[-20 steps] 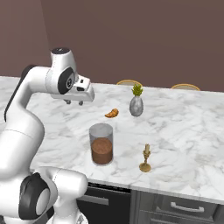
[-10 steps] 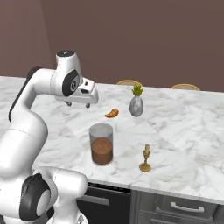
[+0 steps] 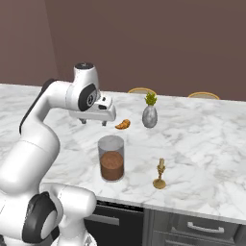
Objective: Pick the jar and candle from the dining table and place them in the open cabinet. Close the cabinet after placing the objects.
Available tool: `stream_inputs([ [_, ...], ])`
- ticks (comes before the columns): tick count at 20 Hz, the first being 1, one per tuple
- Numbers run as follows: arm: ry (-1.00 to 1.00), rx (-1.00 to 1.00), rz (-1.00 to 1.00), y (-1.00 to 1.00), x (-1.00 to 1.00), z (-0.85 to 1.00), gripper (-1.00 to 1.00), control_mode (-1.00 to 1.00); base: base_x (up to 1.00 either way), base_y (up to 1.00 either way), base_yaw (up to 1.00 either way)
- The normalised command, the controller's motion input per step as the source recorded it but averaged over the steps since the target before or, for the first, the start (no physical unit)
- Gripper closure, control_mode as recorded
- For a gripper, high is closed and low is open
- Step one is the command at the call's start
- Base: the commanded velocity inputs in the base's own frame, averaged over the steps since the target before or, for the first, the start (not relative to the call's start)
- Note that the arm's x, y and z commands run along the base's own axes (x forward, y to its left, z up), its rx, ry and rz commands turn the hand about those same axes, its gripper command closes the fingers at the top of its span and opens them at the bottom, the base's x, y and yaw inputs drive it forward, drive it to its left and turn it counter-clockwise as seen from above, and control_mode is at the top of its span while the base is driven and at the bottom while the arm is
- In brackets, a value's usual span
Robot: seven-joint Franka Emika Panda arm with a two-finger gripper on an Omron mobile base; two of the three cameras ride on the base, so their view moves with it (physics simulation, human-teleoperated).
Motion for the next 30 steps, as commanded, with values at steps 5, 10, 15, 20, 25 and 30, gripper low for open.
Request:
stream_inputs([
  [5, 0.08, 0.0, 0.0, -0.12, 0.0, -0.28, -1.0, -1.0, 0.0, 0.0, 0.0],
  [10, 0.07, 0.0, 0.0, 0.0, 0.02, -0.11, -1.0, -1.0, 0.0, 0.0, 0.0],
  [15, 0.02, 0.02, 0.0, -0.05, 0.02, -0.08, -1.0, -1.0, 0.0, 0.0, 0.0],
  [20, 0.0, 0.0, 0.0, -0.02, 0.0, -0.04, -1.0, -1.0, 0.0, 0.0, 0.0],
  [25, 0.1, 0.0, 0.0, 0.01, 0.25, -0.07, -1.0, -1.0, 0.0, 0.0, 0.0],
  [30, 0.12, 0.0, 0.0, 0.02, 0.26, -0.16, -1.0, -1.0, 0.0, 0.0, 0.0],
])
